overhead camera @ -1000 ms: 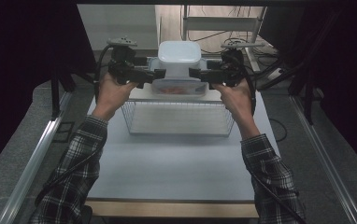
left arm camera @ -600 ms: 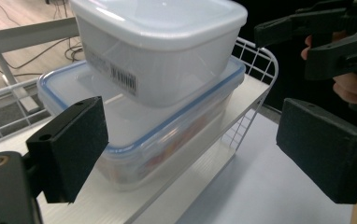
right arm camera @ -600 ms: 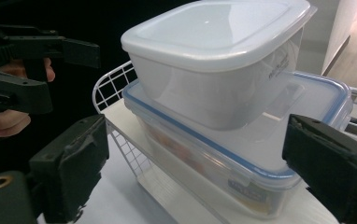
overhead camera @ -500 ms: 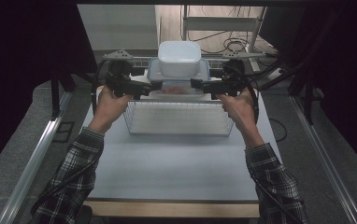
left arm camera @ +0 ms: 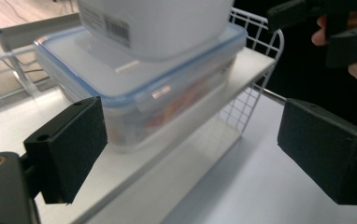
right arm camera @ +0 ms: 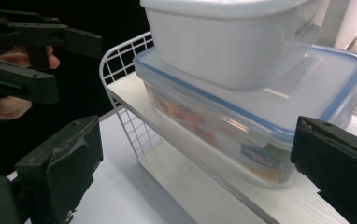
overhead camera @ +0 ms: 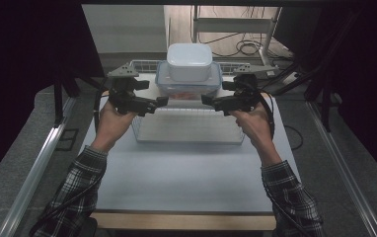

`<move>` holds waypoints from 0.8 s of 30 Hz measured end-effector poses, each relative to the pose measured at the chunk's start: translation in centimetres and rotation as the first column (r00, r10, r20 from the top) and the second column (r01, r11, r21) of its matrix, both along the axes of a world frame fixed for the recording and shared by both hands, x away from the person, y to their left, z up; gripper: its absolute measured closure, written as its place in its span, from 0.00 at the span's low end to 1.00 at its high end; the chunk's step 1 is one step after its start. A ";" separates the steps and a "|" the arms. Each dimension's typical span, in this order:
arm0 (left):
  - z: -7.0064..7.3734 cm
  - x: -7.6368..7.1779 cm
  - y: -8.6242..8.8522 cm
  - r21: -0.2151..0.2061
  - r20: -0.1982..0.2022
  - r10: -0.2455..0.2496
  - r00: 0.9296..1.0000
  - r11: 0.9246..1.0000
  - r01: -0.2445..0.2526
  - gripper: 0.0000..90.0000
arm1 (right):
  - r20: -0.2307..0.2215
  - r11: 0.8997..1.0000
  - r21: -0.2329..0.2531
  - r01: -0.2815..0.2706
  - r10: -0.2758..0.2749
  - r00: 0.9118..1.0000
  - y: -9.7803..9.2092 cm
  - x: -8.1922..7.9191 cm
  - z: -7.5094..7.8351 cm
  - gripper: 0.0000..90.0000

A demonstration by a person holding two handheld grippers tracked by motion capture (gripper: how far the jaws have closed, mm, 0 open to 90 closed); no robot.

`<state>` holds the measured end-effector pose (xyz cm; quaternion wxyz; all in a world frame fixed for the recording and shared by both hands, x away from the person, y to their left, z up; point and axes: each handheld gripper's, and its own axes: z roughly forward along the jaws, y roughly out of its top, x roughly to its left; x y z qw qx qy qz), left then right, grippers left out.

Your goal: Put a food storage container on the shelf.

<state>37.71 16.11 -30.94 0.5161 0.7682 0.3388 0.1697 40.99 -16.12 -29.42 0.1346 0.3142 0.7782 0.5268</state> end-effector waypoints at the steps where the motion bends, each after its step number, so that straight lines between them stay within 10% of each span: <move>1: -0.2 -0.1 0.0 0.013 0.000 0.000 1.000 1.000 0.000 0.08 | 0.000 1.000 -0.007 0.003 -0.003 1.000 0.0 -0.1 -0.1 0.04; 24: -3.9 -2.2 -0.2 0.039 -0.077 -0.071 0.994 0.996 0.074 0.00 | -0.024 1.000 -0.007 -0.005 0.004 1.000 -1.6 -2.3 -2.8 0.02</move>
